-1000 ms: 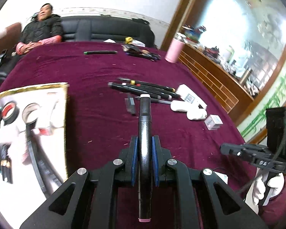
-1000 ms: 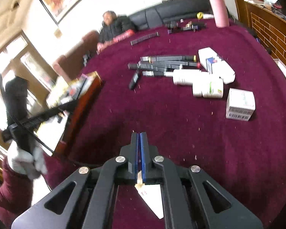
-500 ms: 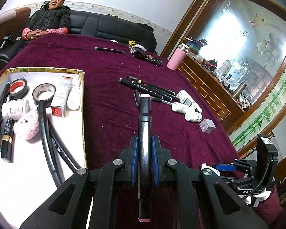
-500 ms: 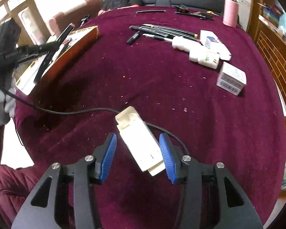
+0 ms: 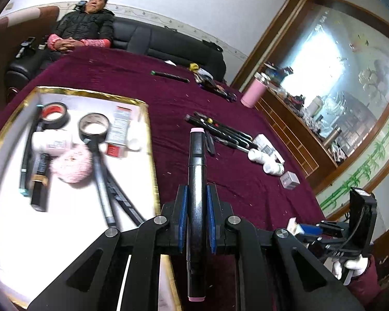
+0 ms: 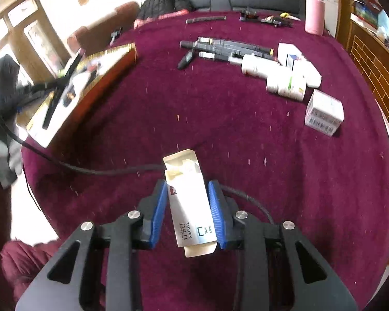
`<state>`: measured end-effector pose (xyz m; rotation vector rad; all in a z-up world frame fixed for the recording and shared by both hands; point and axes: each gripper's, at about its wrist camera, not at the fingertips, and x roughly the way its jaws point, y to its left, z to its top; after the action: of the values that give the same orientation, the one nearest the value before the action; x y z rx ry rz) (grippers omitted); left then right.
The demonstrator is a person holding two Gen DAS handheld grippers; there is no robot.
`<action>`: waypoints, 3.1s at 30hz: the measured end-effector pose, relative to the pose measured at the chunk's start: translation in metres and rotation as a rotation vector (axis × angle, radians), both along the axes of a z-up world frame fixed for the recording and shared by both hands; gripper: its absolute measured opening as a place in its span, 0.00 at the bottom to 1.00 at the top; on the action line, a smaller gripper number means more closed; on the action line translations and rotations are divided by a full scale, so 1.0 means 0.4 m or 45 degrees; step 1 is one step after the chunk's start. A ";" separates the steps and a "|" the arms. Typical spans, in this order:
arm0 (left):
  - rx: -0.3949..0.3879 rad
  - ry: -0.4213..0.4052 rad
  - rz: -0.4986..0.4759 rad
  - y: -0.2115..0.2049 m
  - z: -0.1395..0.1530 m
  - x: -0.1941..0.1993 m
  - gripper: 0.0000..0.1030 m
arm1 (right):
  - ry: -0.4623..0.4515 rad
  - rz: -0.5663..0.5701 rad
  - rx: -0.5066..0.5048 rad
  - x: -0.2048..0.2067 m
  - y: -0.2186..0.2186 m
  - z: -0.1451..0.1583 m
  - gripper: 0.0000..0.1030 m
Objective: Organize objects
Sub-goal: 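Carry staple box and marker into the white tray and open both tools, then withdraw both tools from the tray toward the remaining items, then grasp the white green-cross pill bottle with the right tool while left grasps a black marker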
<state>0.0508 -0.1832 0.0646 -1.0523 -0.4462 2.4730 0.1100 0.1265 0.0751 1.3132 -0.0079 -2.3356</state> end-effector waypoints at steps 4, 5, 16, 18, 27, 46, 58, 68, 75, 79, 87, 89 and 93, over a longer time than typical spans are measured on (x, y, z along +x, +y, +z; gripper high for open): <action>-0.007 0.017 0.061 -0.064 0.013 0.009 0.11 | 0.059 -0.020 -0.063 -0.048 -0.023 0.058 0.30; -0.018 0.016 0.087 -0.086 0.015 0.007 0.11 | 0.075 -0.019 -0.087 -0.069 -0.039 0.075 0.30; -0.128 -0.095 0.246 -0.265 -0.032 -0.035 0.11 | 0.008 0.115 -0.264 -0.328 -0.345 0.100 0.30; -0.147 -0.124 0.264 -0.283 -0.052 -0.046 0.11 | -0.073 0.155 -0.349 -0.359 -0.412 0.081 0.30; -0.173 -0.204 0.332 -0.388 -0.083 -0.099 0.11 | -0.299 0.273 -0.465 -0.390 -0.688 -0.003 0.30; -0.248 -0.323 0.326 -0.438 -0.131 -0.207 0.12 | -0.374 0.276 -0.400 -0.382 -0.848 -0.081 0.32; -0.166 -0.273 0.290 -0.421 -0.087 -0.187 0.49 | -0.208 0.291 -0.361 -0.343 -0.806 -0.007 0.32; 0.240 0.029 0.105 -0.290 0.068 -0.080 0.98 | 0.017 0.087 -0.537 -0.261 -0.505 0.089 0.51; 0.218 -0.005 -0.067 -0.069 0.076 -0.075 0.98 | 0.061 -0.249 -0.571 -0.219 -0.160 0.060 0.53; 0.139 -0.088 -0.165 0.070 0.033 -0.078 0.98 | 0.072 -0.429 -0.602 -0.178 0.012 0.044 0.56; 0.012 -0.197 -0.238 0.242 -0.032 -0.089 0.98 | 0.061 -0.557 -0.665 -0.133 0.171 0.000 0.58; -0.003 -0.213 -0.213 0.254 -0.051 -0.098 0.98 | 0.068 -0.558 -0.669 -0.152 0.195 0.000 0.58; -0.119 -0.217 -0.164 0.282 -0.089 -0.111 0.98 | 0.052 -0.520 -0.677 -0.235 0.216 -0.001 0.58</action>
<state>0.0065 -0.0705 0.0291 -1.2937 -0.3054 2.3202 0.0158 0.2129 0.0749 1.0595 -0.8947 -2.4307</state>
